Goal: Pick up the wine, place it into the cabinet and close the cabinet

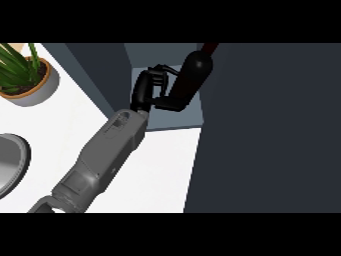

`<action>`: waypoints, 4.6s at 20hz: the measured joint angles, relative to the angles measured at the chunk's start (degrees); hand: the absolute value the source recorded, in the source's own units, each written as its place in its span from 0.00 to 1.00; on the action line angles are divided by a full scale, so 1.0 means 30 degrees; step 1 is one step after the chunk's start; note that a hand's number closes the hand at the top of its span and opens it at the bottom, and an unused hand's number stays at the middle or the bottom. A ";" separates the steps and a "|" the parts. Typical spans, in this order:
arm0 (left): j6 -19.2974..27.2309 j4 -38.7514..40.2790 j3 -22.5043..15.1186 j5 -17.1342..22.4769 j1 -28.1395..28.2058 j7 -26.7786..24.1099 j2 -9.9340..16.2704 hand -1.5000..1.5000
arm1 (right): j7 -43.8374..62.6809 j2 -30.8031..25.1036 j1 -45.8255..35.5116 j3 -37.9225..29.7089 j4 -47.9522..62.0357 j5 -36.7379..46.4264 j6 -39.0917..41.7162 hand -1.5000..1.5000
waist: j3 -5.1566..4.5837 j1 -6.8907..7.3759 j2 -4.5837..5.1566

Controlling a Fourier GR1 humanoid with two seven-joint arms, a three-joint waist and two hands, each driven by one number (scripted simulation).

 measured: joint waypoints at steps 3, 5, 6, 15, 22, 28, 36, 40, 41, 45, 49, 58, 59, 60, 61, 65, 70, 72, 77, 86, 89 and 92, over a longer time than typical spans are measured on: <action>0.0000 0.0996 0.0305 0.0615 -0.0366 -0.0470 -0.0004 1.00 | -0.0154 0.0057 0.0087 0.0013 0.0037 -0.0078 0.0130 0.00 | -0.0006 -0.0140 0.0063; 0.0025 0.1637 0.0573 0.0998 -0.0653 -0.0715 -0.0006 1.00 | -0.0310 0.0058 0.0123 -0.0154 0.0076 -0.0150 0.0329 0.00 | -0.0003 -0.0217 0.0117; -0.0105 0.1962 0.0763 0.1150 -0.0831 -0.0808 -0.0007 1.00 | -0.0389 0.0000 0.0194 -0.0241 0.0086 -0.0186 0.0455 0.00 | -0.0001 -0.0234 0.0134; -0.0149 0.4603 0.2034 0.1529 -0.2478 -0.1587 0.0180 1.00 | -0.1139 0.0102 0.0914 -0.0151 0.0124 -0.0398 0.0872 0.00 | -0.0010 -0.0503 0.0267; 0.0491 0.6055 0.2180 0.1082 -0.3396 -0.2274 0.0771 0.00 | -0.1766 0.0137 0.1178 -0.0232 0.0174 -0.0549 0.1361 0.00 | -0.0007 -0.0734 0.0402; 0.1434 0.6988 0.2102 0.0634 -0.4000 -0.2761 0.1263 0.00 | -0.2290 0.0105 0.1489 -0.0189 0.0222 -0.0650 0.1809 0.00 | -0.0011 -0.0948 0.0477; 0.1534 0.7429 0.2389 0.0650 -0.4771 -0.2848 0.1532 0.00 | -0.2759 0.0178 0.1751 -0.0166 0.0261 -0.0748 0.2190 0.00 | -0.0032 -0.0975 0.0525; 0.0162 0.7067 0.2774 0.0953 -0.4950 -0.3286 0.1461 1.00 | -0.2765 0.0292 0.1769 -0.0214 0.0270 -0.0765 0.2165 0.00 | -0.0042 -0.0820 0.0481; -0.0156 0.6930 0.2978 0.1134 -0.4981 -0.3446 0.1446 1.00 | -0.2774 0.0302 0.1789 -0.0200 0.0260 -0.0768 0.2160 0.00 | -0.0047 -0.0810 0.0467; -0.1583 0.6494 0.3563 0.1625 -0.5133 -0.4059 0.1380 1.00 | -0.2838 0.0216 0.2022 -0.0208 0.0247 -0.0783 0.2241 0.00 | -0.0042 -0.0710 0.0393; -0.3202 0.6143 0.3983 0.1973 -0.5179 -0.4509 0.1067 0.00 | -0.2752 0.0101 0.2239 -0.0307 0.0198 -0.0797 0.2252 0.00 | -0.0033 -0.0384 0.0258; -0.4803 0.5755 0.4239 0.2124 -0.5624 -0.3990 0.0298 0.00 | -0.2611 -0.0071 0.2753 -0.0750 0.0014 -0.0822 0.2102 0.00 | -0.0006 0.0331 -0.0058; -0.4783 0.5682 0.4257 0.2174 -0.5671 -0.3935 0.0234 0.00 | -0.2525 -0.0126 0.2768 -0.0780 -0.0026 -0.0822 0.2079 0.00 | -0.0006 0.0347 -0.0079; -0.4902 0.5619 0.4256 0.2146 -0.5670 -0.3871 0.0275 0.00 | -0.2461 -0.0234 0.2830 -0.0858 -0.0071 -0.0821 0.2061 0.00 | -0.0007 0.0415 -0.0107; -0.4931 0.5557 0.4256 0.2144 -0.5574 -0.3939 0.0222 0.00 | -0.2480 -0.0307 0.2923 -0.0968 -0.0110 -0.0830 0.2059 0.00 | -0.0005 0.0445 -0.0129; -0.5155 0.4940 0.4192 0.2209 -0.5281 -0.3622 0.0126 0.00 | -0.2266 -0.0360 0.3150 -0.1279 -0.0172 -0.0836 0.1830 0.00 | -0.0002 0.0758 -0.0256; -0.5980 0.3431 0.3543 0.2850 -0.3975 -0.3456 0.0033 0.00 | -0.2135 -0.0381 0.3223 -0.1189 -0.0186 -0.0787 0.1597 0.00 | -0.0006 0.0883 -0.0403; -0.6391 0.2547 0.3074 0.3195 -0.3163 -0.3298 0.0013 0.00 | -0.2178 -0.0298 0.3244 -0.1114 -0.0126 -0.0771 0.1555 0.00 | -0.0002 0.1010 -0.0448; -0.6753 -0.0113 0.1797 0.3931 -0.1028 -0.2724 -0.0006 0.00 | -0.2160 -0.0537 0.3391 -0.1628 -0.0109 -0.0770 0.1535 0.00 | 0.0006 0.1325 -0.0556; -0.6080 -0.5850 -0.0573 0.4364 0.3999 -0.1466 0.0115 0.00 | -0.2036 -0.0515 0.3565 -0.1733 -0.0126 -0.0760 0.1279 0.00 | 0.0006 0.1782 -0.0639; -0.5623 -0.8139 -0.1344 0.4133 0.5953 -0.1190 0.0202 0.00 | -0.1863 -0.0485 0.3379 -0.1687 -0.0119 -0.0734 0.1185 0.00 | 0.0004 0.1854 -0.0603; -0.5333 -1.0563 -0.1978 0.3959 0.8036 -0.0804 0.0636 0.00 | -0.1760 -0.0589 0.3342 -0.1723 -0.0133 -0.0700 0.1119 0.00 | 0.0005 0.1831 -0.0565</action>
